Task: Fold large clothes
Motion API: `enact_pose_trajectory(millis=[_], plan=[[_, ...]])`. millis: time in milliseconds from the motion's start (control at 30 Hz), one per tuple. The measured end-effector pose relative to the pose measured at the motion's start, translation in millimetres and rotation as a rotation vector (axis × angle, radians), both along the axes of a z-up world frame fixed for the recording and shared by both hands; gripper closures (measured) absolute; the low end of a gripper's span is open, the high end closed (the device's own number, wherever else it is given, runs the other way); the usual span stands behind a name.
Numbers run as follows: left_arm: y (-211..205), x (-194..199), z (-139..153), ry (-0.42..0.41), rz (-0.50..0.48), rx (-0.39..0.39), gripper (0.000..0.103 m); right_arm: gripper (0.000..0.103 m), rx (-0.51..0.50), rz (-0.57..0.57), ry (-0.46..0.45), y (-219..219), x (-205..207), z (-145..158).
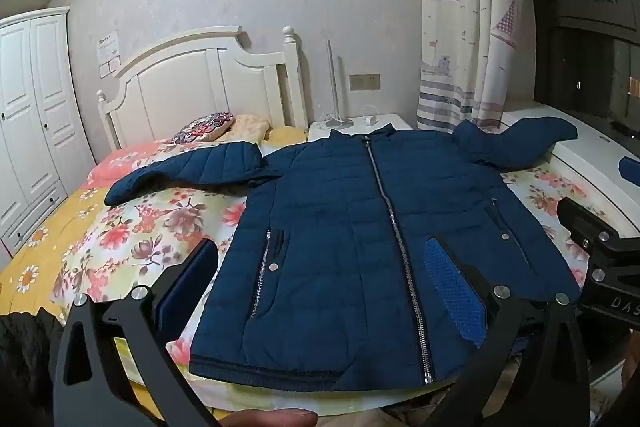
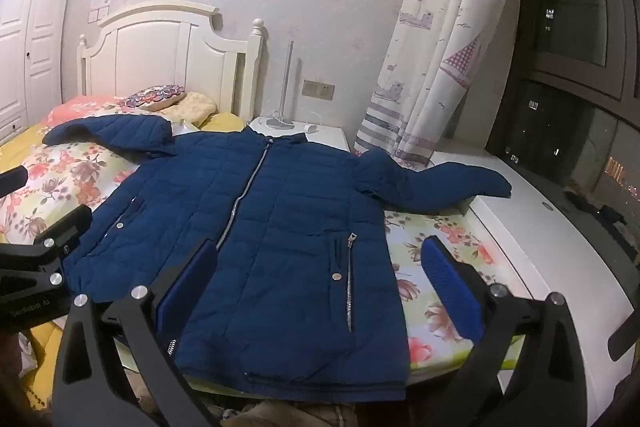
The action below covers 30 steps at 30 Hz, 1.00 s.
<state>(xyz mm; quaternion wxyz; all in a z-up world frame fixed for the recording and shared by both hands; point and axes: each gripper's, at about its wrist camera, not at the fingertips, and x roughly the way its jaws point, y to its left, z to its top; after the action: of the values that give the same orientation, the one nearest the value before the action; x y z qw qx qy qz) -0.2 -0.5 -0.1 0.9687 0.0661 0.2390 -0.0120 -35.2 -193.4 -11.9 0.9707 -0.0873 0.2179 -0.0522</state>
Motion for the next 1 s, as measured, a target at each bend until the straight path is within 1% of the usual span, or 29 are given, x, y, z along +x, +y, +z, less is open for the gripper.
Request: enact_pose_trajectory(millis=[67,100,300,333,400,700,1000], plan=[[1,0,0,0.0,0.004,-0.002,0.004,0.002,0.0,-0.001,0.003,3,-1,0],[2,0,0,0.0,0.007,-0.005,0.004,0.002,0.028,0.004,0.006,-1,0,0],[9,-3,2,-0.004,0.02,-0.021,0.004,0.002,0.023,0.006,0.011,-5,-1,3],[4,-2,1,0.009,0.01,-0.006,0.004,0.002,0.023,0.007,0.011,-6,-1,3],[5,-2,1,0.009,0.009,-0.006,0.004,0.002,0.02,0.009,0.011,-7,-1,3],[4,-1,-3,0.01,0.013,-0.003,0.004,0.002,0.001,0.011,0.014,5,2,0],[8,-3,-7,0.009,0.022,-0.006,0.004,0.002,0.001,0.015,0.012,6,1,-1]])
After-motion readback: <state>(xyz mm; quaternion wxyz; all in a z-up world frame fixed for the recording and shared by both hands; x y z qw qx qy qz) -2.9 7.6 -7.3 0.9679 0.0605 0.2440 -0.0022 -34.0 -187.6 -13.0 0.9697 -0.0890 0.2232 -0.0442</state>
